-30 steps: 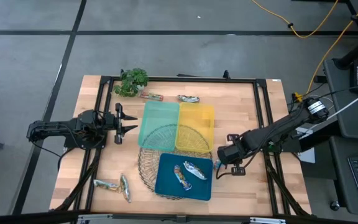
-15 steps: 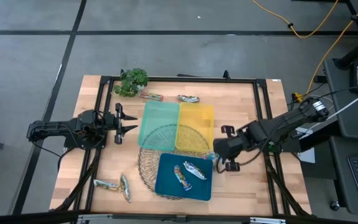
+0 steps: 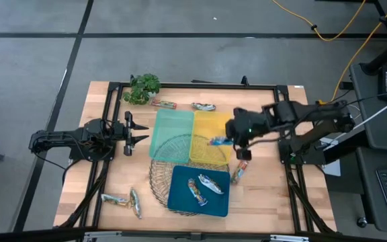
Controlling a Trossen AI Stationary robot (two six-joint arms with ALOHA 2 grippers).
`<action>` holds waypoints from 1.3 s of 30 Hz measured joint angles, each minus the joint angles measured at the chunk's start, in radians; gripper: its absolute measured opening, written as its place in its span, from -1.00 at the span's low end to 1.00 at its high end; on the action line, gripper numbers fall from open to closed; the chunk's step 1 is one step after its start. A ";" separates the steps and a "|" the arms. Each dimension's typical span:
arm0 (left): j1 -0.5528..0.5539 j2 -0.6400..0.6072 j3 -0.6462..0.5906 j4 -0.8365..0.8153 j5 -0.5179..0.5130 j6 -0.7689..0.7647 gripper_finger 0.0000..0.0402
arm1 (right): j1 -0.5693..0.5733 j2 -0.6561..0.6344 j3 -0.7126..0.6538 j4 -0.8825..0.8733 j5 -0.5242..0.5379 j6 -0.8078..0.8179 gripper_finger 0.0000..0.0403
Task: Pick and place Granola Bars by type
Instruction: Put the red granola bar into the yellow bin
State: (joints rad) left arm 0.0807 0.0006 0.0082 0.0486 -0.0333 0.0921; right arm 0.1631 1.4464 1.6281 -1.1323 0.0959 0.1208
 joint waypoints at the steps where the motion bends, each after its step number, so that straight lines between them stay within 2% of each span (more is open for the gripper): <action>1: 0.000 0.000 0.000 0.000 0.000 0.000 -0.29 | -0.018 0.000 0.009 0.000 0.000 -0.019 -0.79; 17: 0.000 0.000 0.000 0.000 0.000 0.000 -0.29 | -0.247 0.055 0.019 -0.023 -0.070 -0.127 -0.79; 39: 0.000 0.000 0.000 0.000 0.000 0.000 -0.29 | -0.391 0.357 0.018 0.031 -0.073 -0.337 -0.79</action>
State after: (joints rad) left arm 0.0803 0.0006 0.0082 0.0486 -0.0330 0.0921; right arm -0.2277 1.8033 1.6463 -1.1013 0.0231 -0.2159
